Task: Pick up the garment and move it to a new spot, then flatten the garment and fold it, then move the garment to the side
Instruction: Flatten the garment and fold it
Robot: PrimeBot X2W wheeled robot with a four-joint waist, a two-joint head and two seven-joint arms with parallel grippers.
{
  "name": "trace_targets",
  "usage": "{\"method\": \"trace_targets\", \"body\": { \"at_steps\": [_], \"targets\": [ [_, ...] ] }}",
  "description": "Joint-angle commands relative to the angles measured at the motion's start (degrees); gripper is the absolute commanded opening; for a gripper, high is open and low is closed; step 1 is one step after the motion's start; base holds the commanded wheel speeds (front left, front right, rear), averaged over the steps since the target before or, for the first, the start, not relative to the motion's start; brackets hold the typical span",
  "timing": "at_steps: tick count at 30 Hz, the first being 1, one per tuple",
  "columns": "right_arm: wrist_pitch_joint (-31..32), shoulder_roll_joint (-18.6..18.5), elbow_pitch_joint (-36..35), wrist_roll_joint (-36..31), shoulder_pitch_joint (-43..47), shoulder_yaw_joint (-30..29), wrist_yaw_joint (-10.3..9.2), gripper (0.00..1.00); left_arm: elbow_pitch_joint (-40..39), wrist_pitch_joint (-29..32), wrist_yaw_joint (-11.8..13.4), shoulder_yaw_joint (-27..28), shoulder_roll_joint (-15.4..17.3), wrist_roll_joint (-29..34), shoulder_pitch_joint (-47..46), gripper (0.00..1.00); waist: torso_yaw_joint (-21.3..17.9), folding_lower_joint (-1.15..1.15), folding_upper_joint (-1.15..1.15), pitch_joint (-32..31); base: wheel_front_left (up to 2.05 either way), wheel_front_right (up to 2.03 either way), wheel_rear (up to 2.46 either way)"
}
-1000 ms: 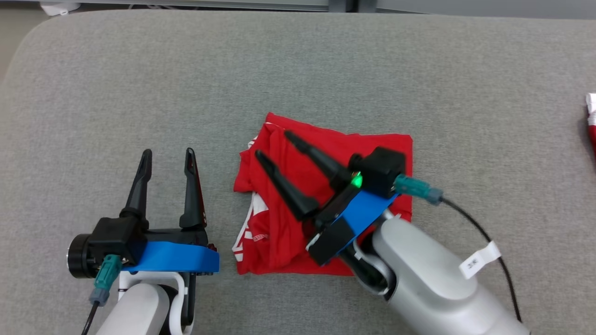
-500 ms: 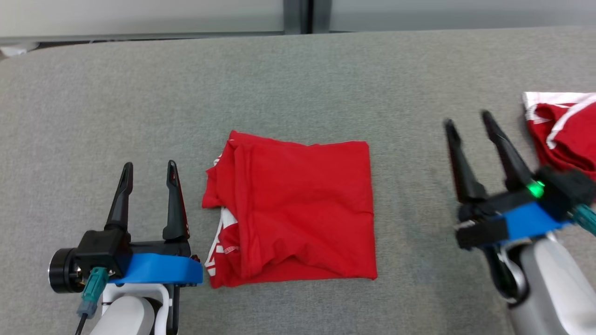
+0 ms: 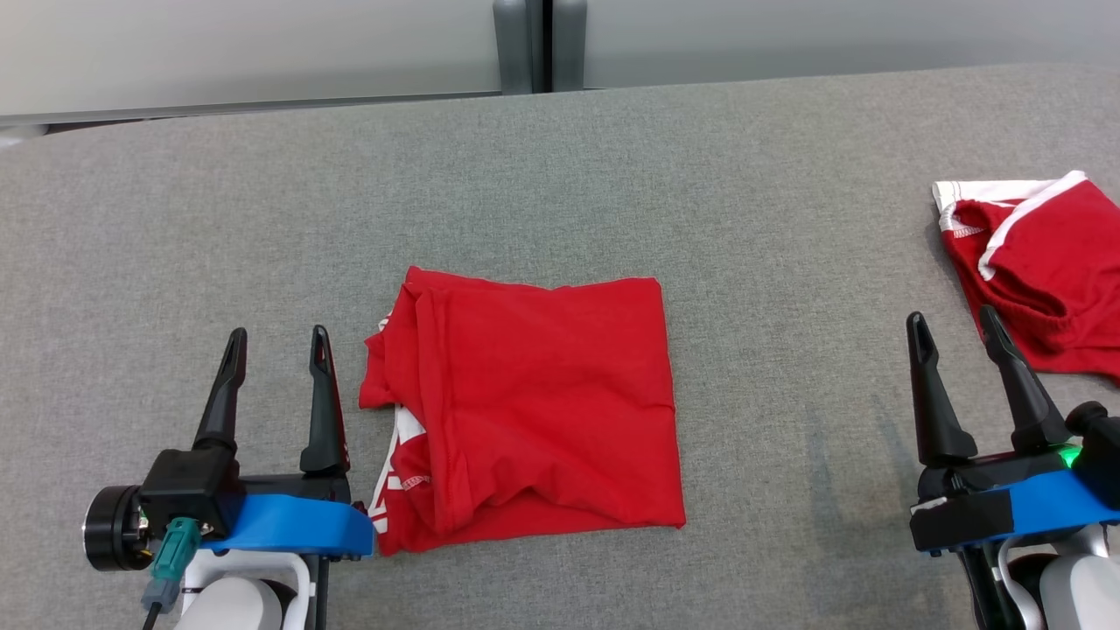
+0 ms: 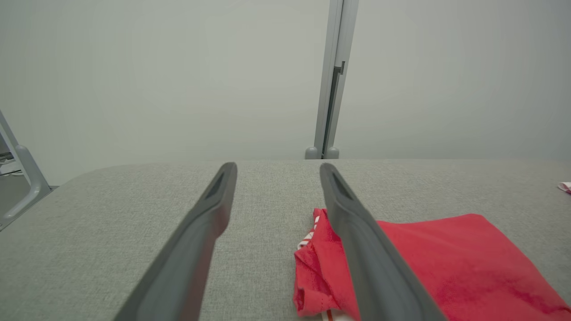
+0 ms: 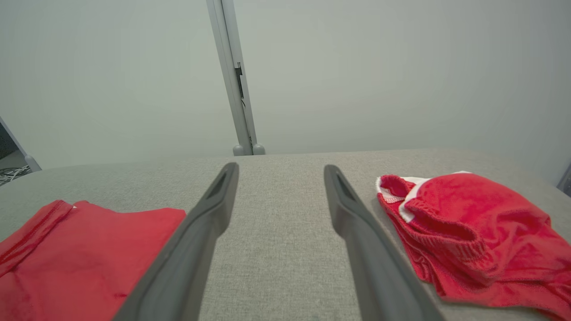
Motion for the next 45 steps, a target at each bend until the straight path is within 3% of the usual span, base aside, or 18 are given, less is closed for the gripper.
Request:
{"method": "trace_targets", "body": {
  "at_steps": [1,8,9,10,12,16,23,27,35,45],
  "targets": [
    [0.4,0.2,-0.7,-0.4,0.9,-0.3,0.00,1.00,-0.1,0.2,0.2,-0.1,0.3,0.1,0.3,1.00,0.1,0.01,0.00,-0.1,0.00,0.00,0.00],
    [1.7,0.7,-2.4,-0.6,1.7,-0.7,0.00,1.00,-0.2,0.4,0.4,-0.4,0.5,0.0,0.3,1.00,0.2,0.01,0.00,-0.3,0.00,0.00,0.00],
    [1.9,0.7,-2.5,-0.5,1.7,-0.6,0.00,0.65,-0.3,0.4,0.4,-0.4,0.5,0.0,0.2,1.00,0.3,0.01,0.00,-0.2,0.00,0.00,0.00],
    [1.9,0.7,-2.5,-0.5,1.7,-0.6,0.00,0.65,-0.3,0.4,0.4,-0.4,0.5,0.0,0.2,1.00,0.3,0.01,0.00,-0.2,0.00,0.00,0.00],
    [2.8,0.4,-2.2,0.2,0.9,0.3,0.01,0.00,-0.4,0.5,0.4,-0.4,0.6,0.0,-0.2,1.00,0.4,0.01,0.00,0.3,0.00,0.00,0.00],
    [3.7,0.0,0.0,1.0,-2.5,6.5,0.01,0.00,-0.7,0.5,0.1,-0.6,0.5,0.3,-1.6,1.00,1.0,0.01,0.00,1.7,0.00,0.00,0.00],
    [3.3,0.8,9.9,4.7,-11.2,27.0,0.00,0.00,-0.2,-0.1,-0.6,-1.4,-0.6,0.6,-3.9,1.00,3.8,0.01,0.00,4.0,0.00,0.00,0.00],
    [1.9,0.8,16.0,7.5,-16.1,35.3,0.00,0.00,0.5,-0.5,-1.0,-1.8,-1.4,0.7,-4.8,1.00,5.4,0.01,0.00,4.9,0.00,0.00,0.00],
    [1.6,-0.2,25.5,13.9,-22.6,48.0,0.00,0.00,1.7,-1.2,-1.5,-1.7,-2.5,0.8,-5.7,1.00,6.2,0.01,0.00,5.7,0.00,0.00,0.00],
    [4.8,1.1,33.4,21.4,-24.8,58.3,0.08,0.00,2.7,-1.6,-2.4,-1.7,-3.4,0.9,-6.0,1.00,6.2,0.01,0.00,5.9,0.00,0.00,0.00]
  ]
}}
